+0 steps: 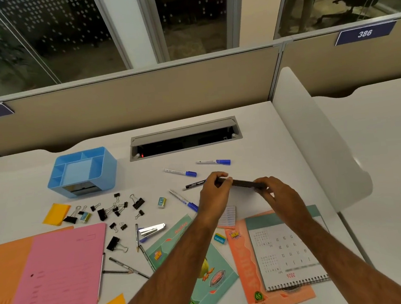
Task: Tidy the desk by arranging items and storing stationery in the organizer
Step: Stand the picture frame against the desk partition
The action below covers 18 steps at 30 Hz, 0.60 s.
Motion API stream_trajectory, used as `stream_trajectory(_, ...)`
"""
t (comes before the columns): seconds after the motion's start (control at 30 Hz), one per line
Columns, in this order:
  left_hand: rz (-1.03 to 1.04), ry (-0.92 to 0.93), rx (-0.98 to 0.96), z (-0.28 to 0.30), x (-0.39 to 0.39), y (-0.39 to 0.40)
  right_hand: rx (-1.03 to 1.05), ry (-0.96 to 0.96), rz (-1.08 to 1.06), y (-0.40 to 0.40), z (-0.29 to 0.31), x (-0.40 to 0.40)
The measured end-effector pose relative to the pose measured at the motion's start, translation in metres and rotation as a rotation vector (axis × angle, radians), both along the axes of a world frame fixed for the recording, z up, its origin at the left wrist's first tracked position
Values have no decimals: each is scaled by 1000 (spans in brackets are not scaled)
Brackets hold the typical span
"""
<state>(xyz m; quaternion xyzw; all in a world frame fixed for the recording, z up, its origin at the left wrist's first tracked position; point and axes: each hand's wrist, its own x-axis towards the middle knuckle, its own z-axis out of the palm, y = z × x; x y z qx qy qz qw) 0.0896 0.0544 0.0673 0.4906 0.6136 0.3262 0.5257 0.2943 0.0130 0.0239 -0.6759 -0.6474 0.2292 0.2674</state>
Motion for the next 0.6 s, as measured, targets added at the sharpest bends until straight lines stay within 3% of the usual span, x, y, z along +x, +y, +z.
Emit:
stream_trajectory(0.17, 16, -78, 41, 4, -9, 6, -36, 192, -74, 6, 9, -1)
stream_trajectory(0.4, 92, -4, 32, -13, -31, 8, -115, 487, -160, 6, 30, 9)
stream_trajectory(0.6, -57, -73, 11, -19, -36, 2, -167, 605, -150, 6, 47, 10)
